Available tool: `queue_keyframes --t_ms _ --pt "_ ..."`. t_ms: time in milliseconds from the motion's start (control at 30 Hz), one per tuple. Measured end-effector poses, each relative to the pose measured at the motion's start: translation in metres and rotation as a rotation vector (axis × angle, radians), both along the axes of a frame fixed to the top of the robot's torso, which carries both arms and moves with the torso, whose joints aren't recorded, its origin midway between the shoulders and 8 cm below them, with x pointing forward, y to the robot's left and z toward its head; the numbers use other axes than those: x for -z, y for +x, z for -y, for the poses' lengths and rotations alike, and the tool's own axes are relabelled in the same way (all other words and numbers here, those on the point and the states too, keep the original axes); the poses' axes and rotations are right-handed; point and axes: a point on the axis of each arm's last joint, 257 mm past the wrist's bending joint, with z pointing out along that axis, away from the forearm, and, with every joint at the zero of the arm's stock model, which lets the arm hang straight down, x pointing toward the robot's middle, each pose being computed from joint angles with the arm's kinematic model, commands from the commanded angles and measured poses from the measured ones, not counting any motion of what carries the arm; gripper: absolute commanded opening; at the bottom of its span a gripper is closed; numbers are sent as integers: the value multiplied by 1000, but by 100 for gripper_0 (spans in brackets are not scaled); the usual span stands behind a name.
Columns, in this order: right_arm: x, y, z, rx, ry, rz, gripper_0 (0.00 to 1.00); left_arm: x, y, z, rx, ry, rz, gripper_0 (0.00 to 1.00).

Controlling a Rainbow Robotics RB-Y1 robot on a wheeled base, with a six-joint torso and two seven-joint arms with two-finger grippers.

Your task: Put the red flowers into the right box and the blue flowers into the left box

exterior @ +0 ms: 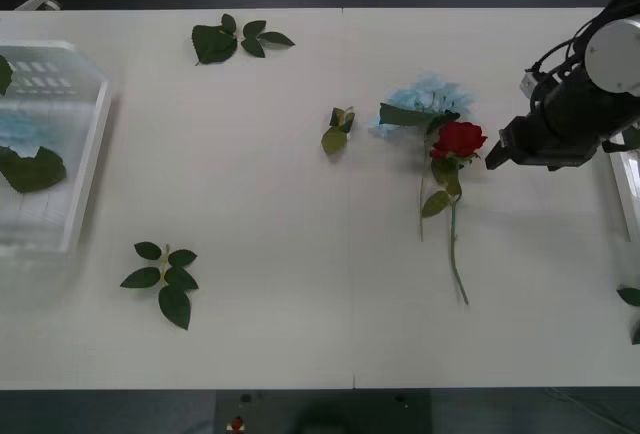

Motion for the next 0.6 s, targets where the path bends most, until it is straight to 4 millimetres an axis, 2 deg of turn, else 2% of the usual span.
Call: queue_keyframes --t_ms 33,67,100,133,233,267,333,367,400,433,500,600 --pt "2 3 -4 -7 -4 11 99 0 0 0 0 0 0 8" --pt "4 6 -9 -15 -7 21 100 0 0 0 0 1 0 19" --pt "7 8 -14 -24 -10 27 100 0 0 0 -1 2 -1 24" --pt "11 10 -17 -30 -14 34 100 0 0 -1 -1 3 -1 37" --pt "22 14 -23 -37 -30 40 100 0 0 -1 -1 3 -1 53" --pt "26 15 -24 -35 -35 38 100 0 0 0 -1 2 -2 64" --pt "34 17 -26 -33 -56 37 100 6 -2 3 4 -19 -23 80" --pt "37 18 -27 -34 -66 37 99 13 -4 8 11 -47 -43 85" --pt "40 19 -29 -37 -71 40 99 20 -7 14 20 -82 -68 96" --pt "42 22 -33 -38 -69 47 99 25 -10 19 28 -116 -90 100" --pt "47 26 -40 -37 -58 57 100 36 -20 31 47 -196 -147 100" --pt "56 28 -45 -32 -58 59 100 37 -43 54 97 -340 -242 100"
